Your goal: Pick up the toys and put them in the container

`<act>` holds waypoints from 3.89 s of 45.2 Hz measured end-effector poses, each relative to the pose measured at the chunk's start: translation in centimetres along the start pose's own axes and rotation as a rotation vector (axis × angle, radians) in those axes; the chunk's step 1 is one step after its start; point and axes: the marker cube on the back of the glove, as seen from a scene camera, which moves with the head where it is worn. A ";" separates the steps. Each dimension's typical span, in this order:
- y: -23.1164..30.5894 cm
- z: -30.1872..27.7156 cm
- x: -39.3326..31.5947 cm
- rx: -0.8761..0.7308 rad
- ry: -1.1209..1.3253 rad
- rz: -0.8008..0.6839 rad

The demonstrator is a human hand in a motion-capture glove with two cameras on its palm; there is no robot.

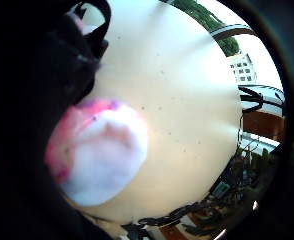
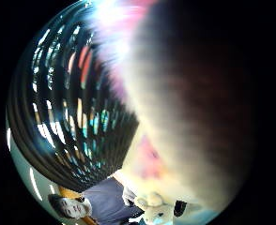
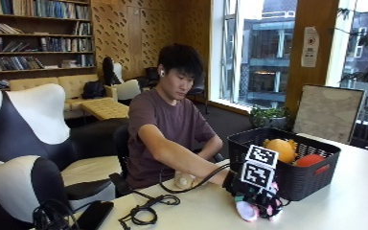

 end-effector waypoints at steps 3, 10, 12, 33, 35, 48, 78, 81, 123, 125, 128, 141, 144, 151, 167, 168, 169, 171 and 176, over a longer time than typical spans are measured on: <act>0.2 -0.2 -0.3 0.006 0.012 0.008; 1.6 -3.3 -0.3 0.042 0.016 0.052; 2.0 -5.0 -0.3 0.057 0.018 0.075; 7.7 -28.7 -6.8 0.364 0.055 0.112; 7.7 -29.4 -7.7 0.370 0.066 0.102; 4.6 -28.8 -16.1 0.365 0.014 -0.021; 0.8 -19.9 -23.6 -0.197 0.145 0.070; 1.0 -20.2 -23.2 -0.176 0.135 0.068; 27.0 -25.2 -1.7 0.059 0.167 0.377; 27.6 -22.7 -1.6 0.049 0.160 0.355; 28.0 -18.9 -1.5 0.034 0.142 0.318; 27.3 0.5 -2.5 -0.117 0.034 0.183; 26.9 3.2 -2.4 -0.145 0.065 0.182; 26.5 4.9 -2.0 -0.050 0.118 0.182; 24.8 4.1 -1.7 -0.088 0.073 0.066; 24.6 3.9 -1.7 -0.104 0.068 0.065; 24.4 3.6 -1.7 -0.119 0.069 0.066; 23.9 2.5 -1.8 -0.143 0.083 0.073; 22.7 -2.9 -1.7 -0.131 0.112 0.104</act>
